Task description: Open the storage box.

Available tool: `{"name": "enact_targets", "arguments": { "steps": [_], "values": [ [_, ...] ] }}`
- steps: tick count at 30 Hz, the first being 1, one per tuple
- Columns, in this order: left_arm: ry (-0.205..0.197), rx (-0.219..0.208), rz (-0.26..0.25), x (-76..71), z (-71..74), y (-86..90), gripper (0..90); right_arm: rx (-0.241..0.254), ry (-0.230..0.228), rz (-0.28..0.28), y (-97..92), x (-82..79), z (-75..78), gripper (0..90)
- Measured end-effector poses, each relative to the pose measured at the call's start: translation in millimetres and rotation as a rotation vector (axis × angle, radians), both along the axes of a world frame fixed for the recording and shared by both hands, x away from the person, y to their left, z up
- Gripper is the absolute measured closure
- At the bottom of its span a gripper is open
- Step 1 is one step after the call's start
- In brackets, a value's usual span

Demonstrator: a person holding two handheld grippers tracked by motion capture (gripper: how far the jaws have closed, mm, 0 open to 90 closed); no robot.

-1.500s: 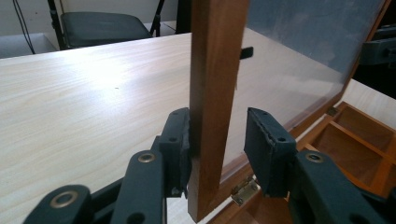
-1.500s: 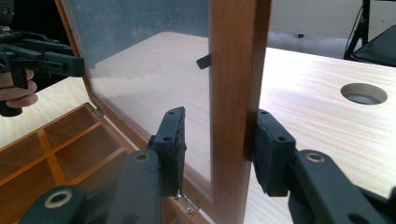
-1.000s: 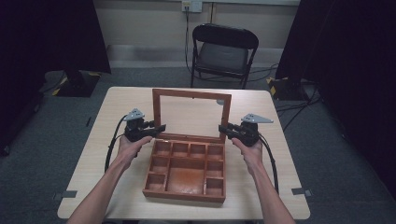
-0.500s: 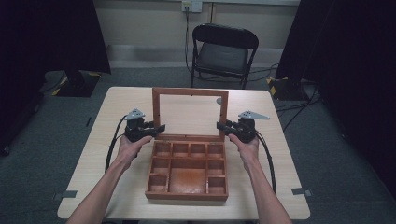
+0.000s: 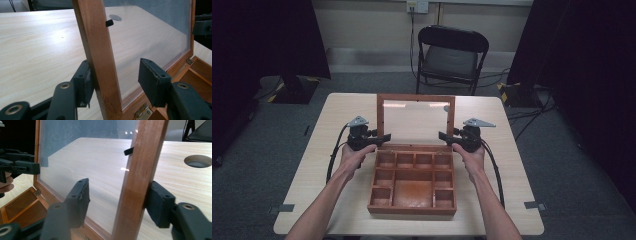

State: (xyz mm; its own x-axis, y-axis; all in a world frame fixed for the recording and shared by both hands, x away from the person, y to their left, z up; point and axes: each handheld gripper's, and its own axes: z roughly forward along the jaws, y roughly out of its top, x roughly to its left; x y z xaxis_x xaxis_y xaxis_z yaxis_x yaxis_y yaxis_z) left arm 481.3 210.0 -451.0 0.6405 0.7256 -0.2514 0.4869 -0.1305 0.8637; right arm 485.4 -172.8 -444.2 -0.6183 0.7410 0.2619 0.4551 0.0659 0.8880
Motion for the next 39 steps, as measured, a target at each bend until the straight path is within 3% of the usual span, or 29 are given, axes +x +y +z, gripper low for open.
{"name": "enact_targets", "arguments": {
  "steps": [6,15,24,29,37,39],
  "values": [
    [0.013,-0.004,-0.015,1.4,-3.1,-1.2,37.1,-0.016,0.007,-0.002,3.5,1.7,-1.9,34.3],
    [0.049,0.031,-0.012,4.4,-9.8,-5.9,32.6,-0.041,0.046,-0.001,7.7,6.1,-10.0,25.4],
    [0.067,0.032,-0.004,8.3,-15.1,-7.2,31.5,-0.053,0.081,-0.009,12.2,10.7,-16.0,20.2],
    [0.077,0.028,0.005,10.3,-17.8,-8.2,31.5,-0.06,0.095,-0.009,12.5,13.0,-18.5,19.8],
    [0.136,-0.017,0.001,14.7,-25.3,-5.6,30.4,-0.055,0.139,-0.011,12.2,19.0,-27.5,19.6],
    [0.141,-0.012,0.002,15.0,-25.4,-5.2,30.2,-0.051,0.141,-0.014,12.3,19.7,-29.0,19.5]
  ]
}}
